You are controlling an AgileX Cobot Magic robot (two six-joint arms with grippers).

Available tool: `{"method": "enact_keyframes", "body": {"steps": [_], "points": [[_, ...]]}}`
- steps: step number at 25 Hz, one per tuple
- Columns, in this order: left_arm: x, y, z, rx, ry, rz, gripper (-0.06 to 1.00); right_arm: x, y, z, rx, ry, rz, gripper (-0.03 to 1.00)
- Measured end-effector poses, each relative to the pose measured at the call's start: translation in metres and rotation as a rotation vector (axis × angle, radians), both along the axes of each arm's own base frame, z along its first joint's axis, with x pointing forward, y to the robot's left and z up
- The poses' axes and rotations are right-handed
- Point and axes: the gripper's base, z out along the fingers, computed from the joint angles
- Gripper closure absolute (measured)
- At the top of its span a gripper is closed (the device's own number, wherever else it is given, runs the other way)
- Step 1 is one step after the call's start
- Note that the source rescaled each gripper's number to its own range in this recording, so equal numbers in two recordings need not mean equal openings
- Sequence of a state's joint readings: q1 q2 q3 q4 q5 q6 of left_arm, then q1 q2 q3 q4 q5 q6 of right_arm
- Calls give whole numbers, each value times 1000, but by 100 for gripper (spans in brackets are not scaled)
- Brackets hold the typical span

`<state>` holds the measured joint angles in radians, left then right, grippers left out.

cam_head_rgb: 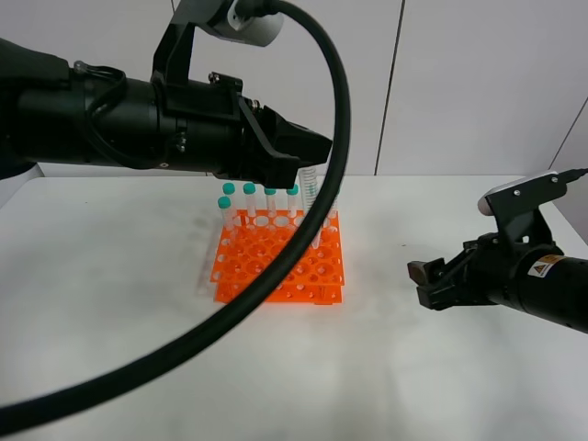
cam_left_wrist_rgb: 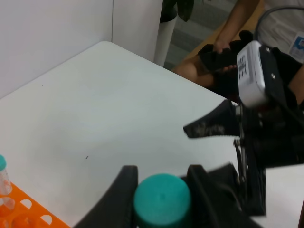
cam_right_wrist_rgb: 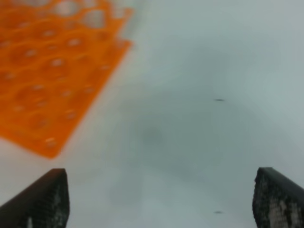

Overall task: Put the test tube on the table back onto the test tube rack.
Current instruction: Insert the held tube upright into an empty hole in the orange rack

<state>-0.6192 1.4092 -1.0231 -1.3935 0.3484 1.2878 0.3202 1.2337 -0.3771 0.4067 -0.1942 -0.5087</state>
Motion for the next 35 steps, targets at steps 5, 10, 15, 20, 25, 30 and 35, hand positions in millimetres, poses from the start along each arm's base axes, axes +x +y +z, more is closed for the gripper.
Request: {"method": "enact_keyframes", "body": {"steps": [5, 10, 15, 20, 25, 30, 35], "points": [[0, 0, 0, -1, 1, -1, 94, 6, -21, 1, -53, -24, -66, -3], [-2, -1, 0, -4, 9, -25, 94, 8, -38, 0, -24, -8, -180, -3], [-3, -2, 0, -6, 15, -42, 94, 8, -54, -1, 6, 9, -282, -3], [-4, -2, 0, -7, 16, -45, 94, 4, -61, -6, -38, 79, -256, -3], [-4, -3, 0, -8, 18, -52, 94, 7, -63, -3, -56, 125, -215, 2], [-5, -3, 0, -10, 22, -65, 94, 8, -62, -2, -48, 143, -204, 4], [-6, -3, 0, -10, 23, -66, 94, 10, -70, 2, 2, 169, -262, 4]]}}
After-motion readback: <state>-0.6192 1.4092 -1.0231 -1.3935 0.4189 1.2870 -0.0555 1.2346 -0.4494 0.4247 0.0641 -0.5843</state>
